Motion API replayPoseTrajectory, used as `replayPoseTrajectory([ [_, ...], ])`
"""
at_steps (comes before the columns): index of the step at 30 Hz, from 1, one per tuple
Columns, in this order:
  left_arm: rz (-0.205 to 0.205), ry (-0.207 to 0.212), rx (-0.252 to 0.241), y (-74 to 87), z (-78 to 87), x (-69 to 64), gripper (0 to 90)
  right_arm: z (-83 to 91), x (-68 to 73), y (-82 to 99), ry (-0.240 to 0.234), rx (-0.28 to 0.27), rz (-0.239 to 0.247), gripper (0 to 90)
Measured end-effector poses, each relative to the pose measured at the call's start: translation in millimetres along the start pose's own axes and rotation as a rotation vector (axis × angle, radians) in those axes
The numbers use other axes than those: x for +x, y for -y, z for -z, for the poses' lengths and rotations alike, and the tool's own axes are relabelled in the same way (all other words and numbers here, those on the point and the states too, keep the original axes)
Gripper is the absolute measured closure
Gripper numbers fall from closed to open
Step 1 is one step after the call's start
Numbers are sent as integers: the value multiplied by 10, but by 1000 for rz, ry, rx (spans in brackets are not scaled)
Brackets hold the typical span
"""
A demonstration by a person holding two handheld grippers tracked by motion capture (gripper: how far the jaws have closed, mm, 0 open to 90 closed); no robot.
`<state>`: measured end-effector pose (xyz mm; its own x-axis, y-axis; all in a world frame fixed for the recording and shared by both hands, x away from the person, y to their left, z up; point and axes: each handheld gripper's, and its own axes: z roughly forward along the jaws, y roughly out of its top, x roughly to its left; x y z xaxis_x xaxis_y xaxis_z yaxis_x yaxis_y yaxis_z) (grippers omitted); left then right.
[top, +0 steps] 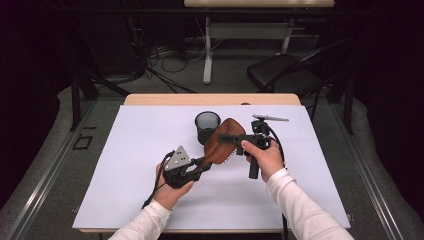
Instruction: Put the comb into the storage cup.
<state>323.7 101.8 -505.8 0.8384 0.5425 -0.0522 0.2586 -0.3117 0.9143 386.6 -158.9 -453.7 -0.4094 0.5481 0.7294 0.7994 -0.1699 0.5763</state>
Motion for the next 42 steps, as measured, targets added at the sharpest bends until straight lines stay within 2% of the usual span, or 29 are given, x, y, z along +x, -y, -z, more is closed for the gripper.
replayPoseTrajectory([
  [21, -1, -8, -1, 11, 1, 7, 724, -25, 9, -8, -5, 0, 14, 450],
  [28, -8, -7, -1, 11, -4, 3, 723, -11, 7, -9, -9, 8, -8, 459],
  [42, 7, -19, 6, 28, -26, 14, 720, -40, 8, -17, -6, 12, -37, 485],
])
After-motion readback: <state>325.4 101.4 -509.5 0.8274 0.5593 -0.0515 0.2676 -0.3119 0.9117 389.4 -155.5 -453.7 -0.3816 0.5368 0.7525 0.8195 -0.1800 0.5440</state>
